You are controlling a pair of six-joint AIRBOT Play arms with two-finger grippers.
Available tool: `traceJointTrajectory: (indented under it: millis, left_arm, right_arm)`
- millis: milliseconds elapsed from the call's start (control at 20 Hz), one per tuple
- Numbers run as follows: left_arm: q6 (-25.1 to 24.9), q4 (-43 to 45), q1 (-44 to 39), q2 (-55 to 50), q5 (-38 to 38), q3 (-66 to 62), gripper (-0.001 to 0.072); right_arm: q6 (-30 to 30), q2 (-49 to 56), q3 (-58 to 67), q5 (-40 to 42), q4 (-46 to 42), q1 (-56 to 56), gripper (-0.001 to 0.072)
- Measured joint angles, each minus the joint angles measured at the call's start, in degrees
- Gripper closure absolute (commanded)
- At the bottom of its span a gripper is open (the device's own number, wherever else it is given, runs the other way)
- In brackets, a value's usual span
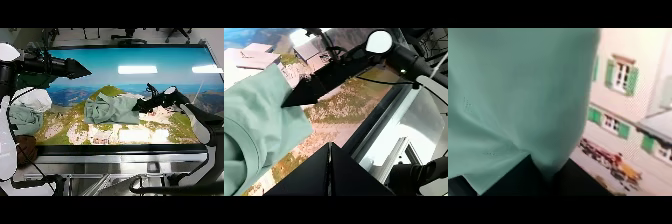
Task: Fold the shirts.
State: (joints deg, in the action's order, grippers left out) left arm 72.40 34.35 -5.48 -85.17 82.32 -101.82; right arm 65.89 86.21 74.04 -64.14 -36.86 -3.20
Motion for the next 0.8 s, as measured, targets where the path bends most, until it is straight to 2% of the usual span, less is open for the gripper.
traceJointTrajectory:
  millis: [200, 350, 500, 800]
  left_arm:
    - [0.0, 0.0, 0.0, 0.0, 0.2, 0.0, 0.069]
    - [0.0, 0.0, 0.0, 0.0, 0.2, 0.0, 0.069]
    - [0.0, 0.0, 0.0, 0.0, 0.2, 0.0, 0.069]
    - [0.0, 0.0, 0.0, 0.0, 0.2, 0.0, 0.069]
  right_arm:
    - [-6.6, -1.4, 2.1, -2.8, 8.3, 0.9, 0.0694]
    - [-6.8, -6.2, 8.6, -5.6, 11.4, 5.1, 0.0694]
    - [-2.0, -10.0, 18.8, -8.2, 10.1, 12.1, 0.0694]
    - [13.8, -12.0, 29.2, -10.9, -7.3, 30.6, 0.0696]
